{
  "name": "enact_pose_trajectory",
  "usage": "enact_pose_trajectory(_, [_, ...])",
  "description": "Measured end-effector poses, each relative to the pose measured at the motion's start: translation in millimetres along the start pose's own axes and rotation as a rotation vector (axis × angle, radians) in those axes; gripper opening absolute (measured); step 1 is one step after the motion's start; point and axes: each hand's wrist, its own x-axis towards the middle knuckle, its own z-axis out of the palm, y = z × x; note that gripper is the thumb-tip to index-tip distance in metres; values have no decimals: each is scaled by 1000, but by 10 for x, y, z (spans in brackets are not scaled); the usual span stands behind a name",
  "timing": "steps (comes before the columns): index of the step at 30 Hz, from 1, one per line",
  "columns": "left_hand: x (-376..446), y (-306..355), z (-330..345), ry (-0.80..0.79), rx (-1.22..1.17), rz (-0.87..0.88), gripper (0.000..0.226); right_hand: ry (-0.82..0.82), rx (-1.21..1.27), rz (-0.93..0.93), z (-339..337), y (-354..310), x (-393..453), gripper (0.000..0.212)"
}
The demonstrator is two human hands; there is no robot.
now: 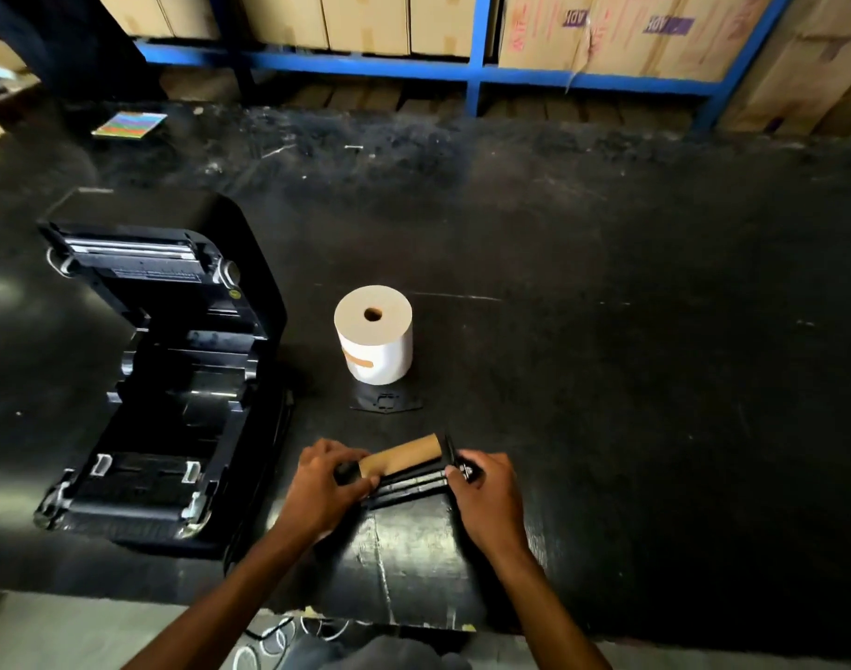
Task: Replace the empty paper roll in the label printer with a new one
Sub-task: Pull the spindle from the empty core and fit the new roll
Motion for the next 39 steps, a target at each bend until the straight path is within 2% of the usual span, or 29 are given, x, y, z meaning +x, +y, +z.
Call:
enact_pose_trajectory(3, [68, 28, -37, 5, -36, -14, 34, 49, 44, -17, -68, -83, 117, 25])
enact_pose_trajectory(5, [155, 51, -97, 58, -152, -75, 30, 85, 93, -64, -110, -190, 246, 22])
enact_pose_trajectory(10, [571, 151, -332, 174, -460, -200, 29, 27, 148, -258, -24, -775, 690, 27])
enact_pose_trajectory(12, [779, 234, -421, 170, -553, -249, 27, -21, 82, -368, 98, -1060, 859, 35])
enact_pose_trajectory(16, [1114, 312, -434, 71, -769, -419, 57, -151, -248, -524, 431, -1381, 1098, 51])
enact_pose_trajectory(19, [1156, 302, -393, -26, -779, -471, 60, -176, -376, -526, 625, -1292, 1139, 63])
enact_pose_trajectory(22, [1189, 328, -433, -14, -752, -505, 58, -151, -388, -553, 703, -1193, 1167, 62])
enact_pose_trajectory(25, [1180, 343, -506, -1, -759, -508, 57, -153, -260, -480, 655, -1248, 1237, 57])
enact_pose_trajectory(27, [1144, 355, -518, 33, -792, -513, 55, -122, 2, -302, 545, -1315, 1225, 48])
enact_pose_trajectory(31, [1022, 541, -574, 65, -892, -463, 59, -138, 502, 64, 296, -1368, 964, 15])
enact_pose_trajectory(34, [888, 711, -608, -58, -998, -427, 63, -145, 640, 116, 185, -1341, 729, 21])
enact_pose_trajectory(36, [763, 821, -602, -148, -1048, -422, 57, -145, 683, 113, 146, -1319, 584, 27])
enact_pose_trajectory(39, [613, 972, -577, -133, -1141, -463, 40, -148, 608, 81, 67, -1241, 409, 23])
